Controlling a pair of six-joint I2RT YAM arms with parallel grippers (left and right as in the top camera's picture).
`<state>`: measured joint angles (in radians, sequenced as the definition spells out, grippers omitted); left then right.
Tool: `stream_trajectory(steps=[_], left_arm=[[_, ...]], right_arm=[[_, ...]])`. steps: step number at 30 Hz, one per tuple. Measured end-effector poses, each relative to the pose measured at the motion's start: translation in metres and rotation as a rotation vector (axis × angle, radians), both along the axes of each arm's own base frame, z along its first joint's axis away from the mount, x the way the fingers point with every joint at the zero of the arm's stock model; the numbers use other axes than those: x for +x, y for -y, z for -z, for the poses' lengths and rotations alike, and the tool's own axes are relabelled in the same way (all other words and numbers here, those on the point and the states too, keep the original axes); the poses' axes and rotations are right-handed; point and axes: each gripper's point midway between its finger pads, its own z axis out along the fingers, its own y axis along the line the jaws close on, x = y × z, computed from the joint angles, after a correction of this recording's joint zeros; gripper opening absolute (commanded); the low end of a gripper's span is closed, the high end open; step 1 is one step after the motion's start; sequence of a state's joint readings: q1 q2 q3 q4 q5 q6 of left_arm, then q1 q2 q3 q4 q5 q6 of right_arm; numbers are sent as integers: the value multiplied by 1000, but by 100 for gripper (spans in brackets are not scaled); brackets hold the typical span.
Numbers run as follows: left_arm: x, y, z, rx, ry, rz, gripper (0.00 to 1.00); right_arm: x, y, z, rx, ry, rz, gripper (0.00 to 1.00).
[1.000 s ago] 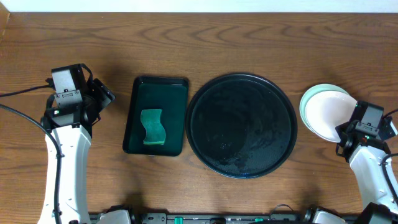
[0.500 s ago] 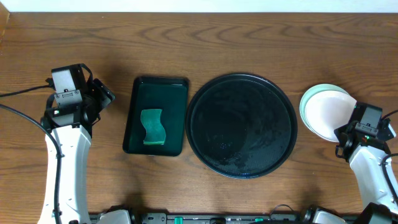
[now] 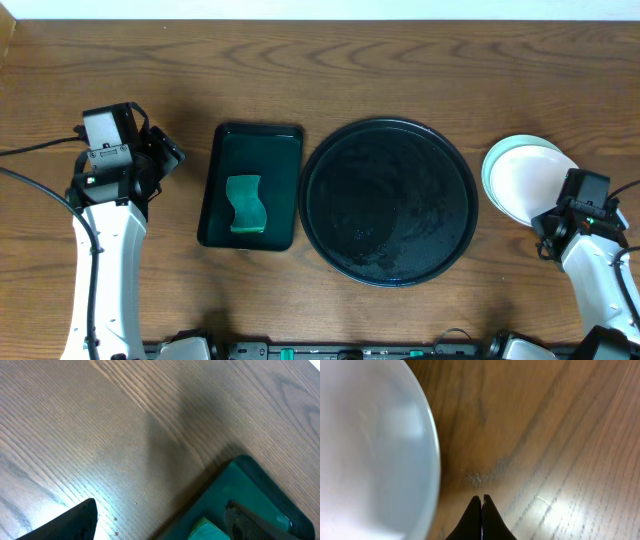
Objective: Clean dirty plates on tray and stack at the side
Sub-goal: 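Adjust the stacked white plate's rim with the right gripper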
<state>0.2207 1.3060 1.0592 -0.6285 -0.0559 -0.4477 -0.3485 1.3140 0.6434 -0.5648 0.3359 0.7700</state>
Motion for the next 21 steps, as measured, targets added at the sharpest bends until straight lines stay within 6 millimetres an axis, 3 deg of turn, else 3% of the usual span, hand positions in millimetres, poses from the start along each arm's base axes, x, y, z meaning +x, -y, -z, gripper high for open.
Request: stream_trajectory(steps=[21], left_arm=[[0, 0, 0, 0, 0, 0, 81]], right_arm=[[28, -10, -3, 42, 82, -145, 5]])
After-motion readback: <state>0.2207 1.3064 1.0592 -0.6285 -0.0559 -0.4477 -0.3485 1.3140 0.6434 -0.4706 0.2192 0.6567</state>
